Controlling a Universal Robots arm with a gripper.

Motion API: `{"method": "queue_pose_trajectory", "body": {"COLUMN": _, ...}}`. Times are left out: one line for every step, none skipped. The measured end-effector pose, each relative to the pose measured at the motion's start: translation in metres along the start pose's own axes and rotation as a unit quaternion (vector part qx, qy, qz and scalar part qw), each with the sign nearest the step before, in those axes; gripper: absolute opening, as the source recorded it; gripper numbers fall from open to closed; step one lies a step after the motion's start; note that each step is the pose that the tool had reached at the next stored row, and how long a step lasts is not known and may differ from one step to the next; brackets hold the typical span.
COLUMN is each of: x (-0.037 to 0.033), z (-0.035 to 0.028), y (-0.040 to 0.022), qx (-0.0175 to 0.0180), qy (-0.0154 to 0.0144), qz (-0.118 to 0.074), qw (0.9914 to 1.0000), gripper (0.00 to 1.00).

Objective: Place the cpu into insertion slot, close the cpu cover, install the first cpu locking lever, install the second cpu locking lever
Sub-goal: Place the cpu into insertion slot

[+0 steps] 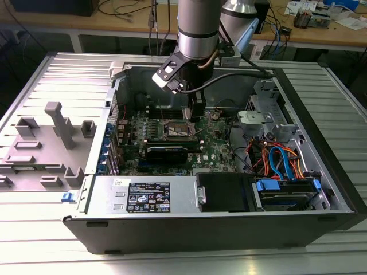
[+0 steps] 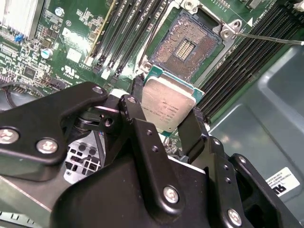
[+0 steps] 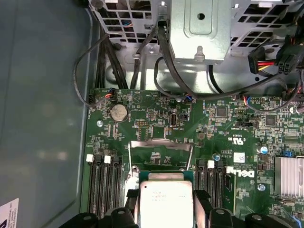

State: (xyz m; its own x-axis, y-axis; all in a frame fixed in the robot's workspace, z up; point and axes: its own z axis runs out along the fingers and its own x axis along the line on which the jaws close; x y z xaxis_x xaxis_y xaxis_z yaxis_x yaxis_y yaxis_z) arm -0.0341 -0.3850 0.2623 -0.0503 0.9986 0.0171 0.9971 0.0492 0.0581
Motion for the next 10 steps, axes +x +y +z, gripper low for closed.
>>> {"method": "queue_pose_trajectory", "body": {"x": 0.0, "z": 0.0003, "y": -0.0001, "qx": 0.0, "qy": 0.0, "qz": 0.0, "qw": 1.0, "gripper": 0.54}}
{"method": "queue_pose_trajectory", "body": {"x": 0.0, "z": 0.0004, "y": -0.0001, "qx": 0.0, "qy": 0.0, "qz": 0.0, "qw": 1.0, "gripper": 0.54}}
{"method": "queue_pose_trajectory", "body": {"x": 0.0, "z": 0.0004, "y": -0.0001, "qx": 0.0, "qy": 0.0, "qz": 0.0, "qw": 1.0, "gripper": 0.54}}
{"method": "queue_pose_trajectory", "body": {"x": 0.0, "z": 0.0004, "y": -0.0001, "qx": 0.0, "qy": 0.0, "qz": 0.0, "qw": 1.0, "gripper": 0.54}}
{"method": "queue_pose_trajectory", "body": {"x": 0.0, "z": 0.0004, "y": -0.0001, "qx": 0.0, "qy": 0.0, "qz": 0.0, "qw": 1.0, "gripper": 0.54}}
{"method": "queue_pose_trajectory", "body": {"x": 0.0, "z": 0.0005, "y": -0.0001, "qx": 0.0, "qy": 0.0, "qz": 0.0, "qw": 1.0, "gripper": 0.54}}
{"method": "queue_pose_trajectory", "body": {"x": 0.0, "z": 0.0008, "y": -0.0001, "qx": 0.0, "qy": 0.0001, "qz": 0.0, "qw": 1.0, "gripper": 0.54}}
{"method": "queue_pose_trajectory", "body": {"x": 0.0, "z": 0.0012, "y": -0.0001, "qx": -0.0001, "qy": 0.0001, "qz": 0.0, "qw": 1.0, "gripper": 0.54}}
{"method": "queue_pose_trajectory", "body": {"x": 0.0, "z": 0.0015, "y": -0.0001, "qx": -0.0001, "qy": 0.0001, "qz": 0.0, "qw": 1.0, "gripper": 0.54}}
{"method": "queue_pose_trajectory", "body": {"x": 0.0, "z": 0.0019, "y": -0.0002, "qx": 0.0, "qy": 0.0, "qz": 0.0, "qw": 1.0, "gripper": 0.54}}
